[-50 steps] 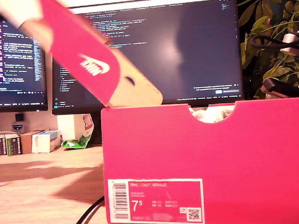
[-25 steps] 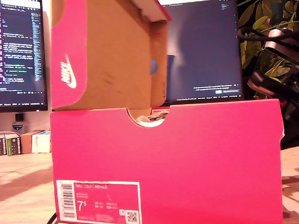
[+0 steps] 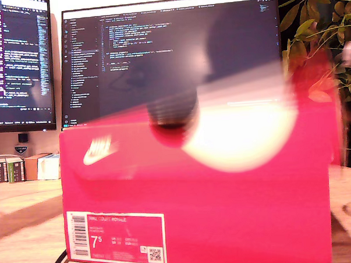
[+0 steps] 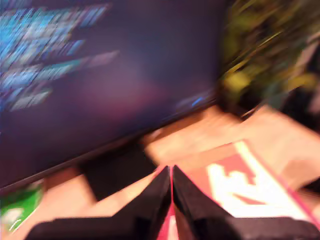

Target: Close the red shoebox by pushing the lid with your left arm and holding the box in place with your right arm

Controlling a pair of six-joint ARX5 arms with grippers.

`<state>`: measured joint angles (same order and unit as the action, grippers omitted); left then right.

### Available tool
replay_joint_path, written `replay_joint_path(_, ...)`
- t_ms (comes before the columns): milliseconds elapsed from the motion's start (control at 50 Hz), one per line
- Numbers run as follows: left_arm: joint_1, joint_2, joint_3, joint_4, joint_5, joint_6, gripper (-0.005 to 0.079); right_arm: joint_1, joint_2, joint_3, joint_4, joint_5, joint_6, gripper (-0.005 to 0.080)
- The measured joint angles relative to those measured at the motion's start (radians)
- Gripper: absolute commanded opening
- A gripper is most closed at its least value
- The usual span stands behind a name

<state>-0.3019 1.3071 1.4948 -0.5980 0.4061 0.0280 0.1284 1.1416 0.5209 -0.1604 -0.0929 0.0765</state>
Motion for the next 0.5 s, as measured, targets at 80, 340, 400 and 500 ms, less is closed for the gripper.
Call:
replay_joint_path(80,0.001,-0.002,0.0,-0.001,-0.037,0.0,-0.0019,-0.007,-0.06,0.026,0.0,0.001,0.0,-0.0012)
replay_joint_path(340,0.06,-0.107,-0.038,-0.027,-0.109,0.053,-0.0019,-0.009,-0.237,0.038,0.001,-0.006,0.004,-0.0013)
replay_joint_path(400,0.079,-0.149,-0.068,-0.024,-0.111,0.053,-0.0019,-0.008,-0.246,0.038,0.001,-0.039,0.008,-0.0013)
replay_joint_path(500,0.095,-0.203,-0.124,-0.02,-0.112,0.053,-0.0019,0.019,-0.238,0.038,-0.001,-0.103,0.013,-0.0013)
